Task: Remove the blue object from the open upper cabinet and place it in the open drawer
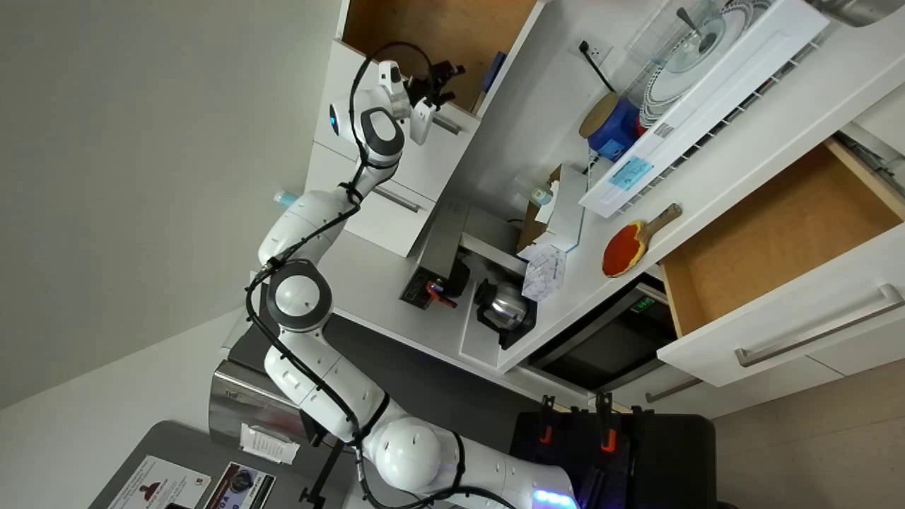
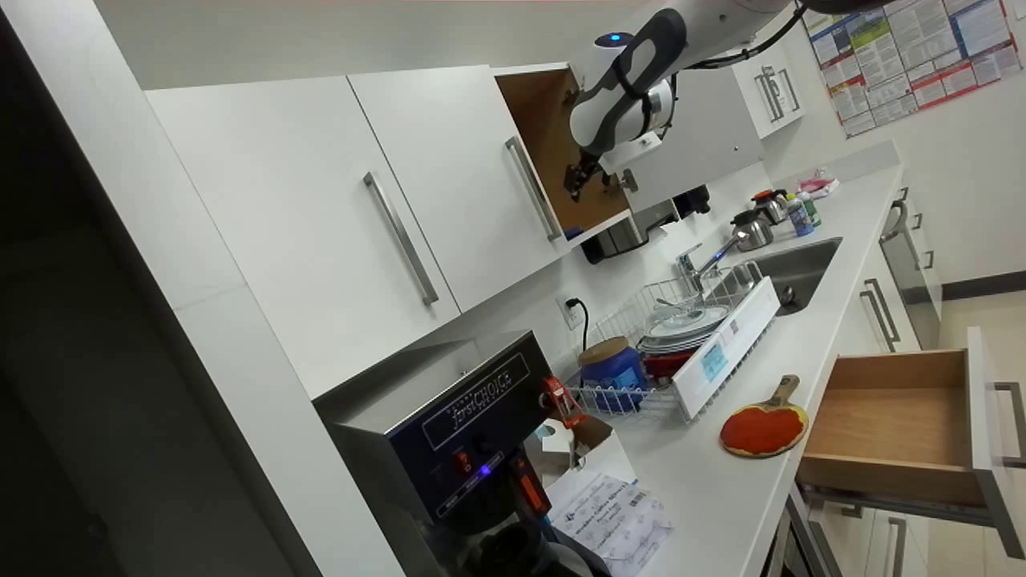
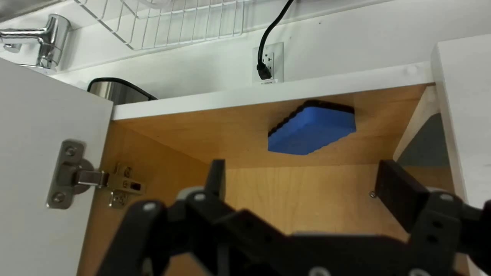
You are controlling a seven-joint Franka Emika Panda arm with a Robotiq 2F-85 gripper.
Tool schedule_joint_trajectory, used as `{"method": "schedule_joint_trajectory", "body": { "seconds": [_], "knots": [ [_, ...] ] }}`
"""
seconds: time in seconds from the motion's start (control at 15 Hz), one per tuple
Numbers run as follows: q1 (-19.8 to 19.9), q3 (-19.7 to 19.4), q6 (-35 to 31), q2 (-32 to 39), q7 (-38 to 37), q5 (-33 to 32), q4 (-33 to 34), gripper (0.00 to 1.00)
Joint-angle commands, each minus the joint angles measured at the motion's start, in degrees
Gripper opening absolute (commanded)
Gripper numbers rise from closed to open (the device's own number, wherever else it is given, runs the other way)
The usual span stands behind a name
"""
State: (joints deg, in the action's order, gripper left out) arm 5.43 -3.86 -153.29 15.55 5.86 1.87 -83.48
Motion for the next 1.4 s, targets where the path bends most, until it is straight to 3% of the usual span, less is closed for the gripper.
{"method": "schedule_joint_trajectory", "body": {
  "seconds": [0.0, 0.27, 0.6, 1.33],
  "knots": [
    [2.54, 2.43, 3.93, 4.14, 4.54, 4.43, 5.95, 1.0],
    [4.21, 4.29, 7.49, 8.18, 7.72, 7.86, 11.48, 1.0],
    [4.22, 5.0, 11.69, 12.4, 7.58, 7.29, 18.14, 1.0],
    [2.47, 4.76, 12.02, 19.86, 5.95, 5.69, 27.29, 1.0]
  ]
}}
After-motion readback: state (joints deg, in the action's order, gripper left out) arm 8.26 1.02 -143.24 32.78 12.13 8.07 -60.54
